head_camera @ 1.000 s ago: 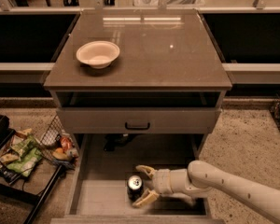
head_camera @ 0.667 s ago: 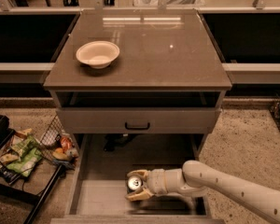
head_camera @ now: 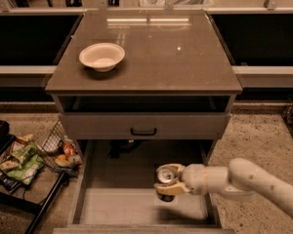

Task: Pick pepsi can from middle drawer and place on counter

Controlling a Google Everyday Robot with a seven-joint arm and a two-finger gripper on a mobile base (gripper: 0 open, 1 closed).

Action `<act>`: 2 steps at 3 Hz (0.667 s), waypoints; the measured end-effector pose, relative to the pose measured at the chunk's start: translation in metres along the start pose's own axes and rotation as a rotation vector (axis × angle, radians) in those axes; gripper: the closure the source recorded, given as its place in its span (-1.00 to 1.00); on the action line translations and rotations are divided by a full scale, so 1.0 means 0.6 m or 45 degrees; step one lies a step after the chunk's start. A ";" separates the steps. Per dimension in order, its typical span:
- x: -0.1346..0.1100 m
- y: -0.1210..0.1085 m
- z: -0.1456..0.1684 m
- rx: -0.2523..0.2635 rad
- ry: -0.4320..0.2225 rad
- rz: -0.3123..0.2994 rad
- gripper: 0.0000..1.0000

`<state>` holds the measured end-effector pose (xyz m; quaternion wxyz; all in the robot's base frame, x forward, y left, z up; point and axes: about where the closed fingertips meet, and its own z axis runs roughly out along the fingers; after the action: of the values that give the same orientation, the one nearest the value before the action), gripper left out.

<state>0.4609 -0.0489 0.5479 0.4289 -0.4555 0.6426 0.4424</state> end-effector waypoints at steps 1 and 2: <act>-0.153 0.008 -0.183 0.118 -0.072 -0.005 1.00; -0.423 0.031 -0.334 0.186 -0.157 -0.154 1.00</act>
Offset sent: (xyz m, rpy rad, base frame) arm 0.0091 -0.1890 0.4329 0.0807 -0.2749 -0.1674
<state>0.4683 -0.1853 0.8416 0.5255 -0.4327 0.6168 0.3951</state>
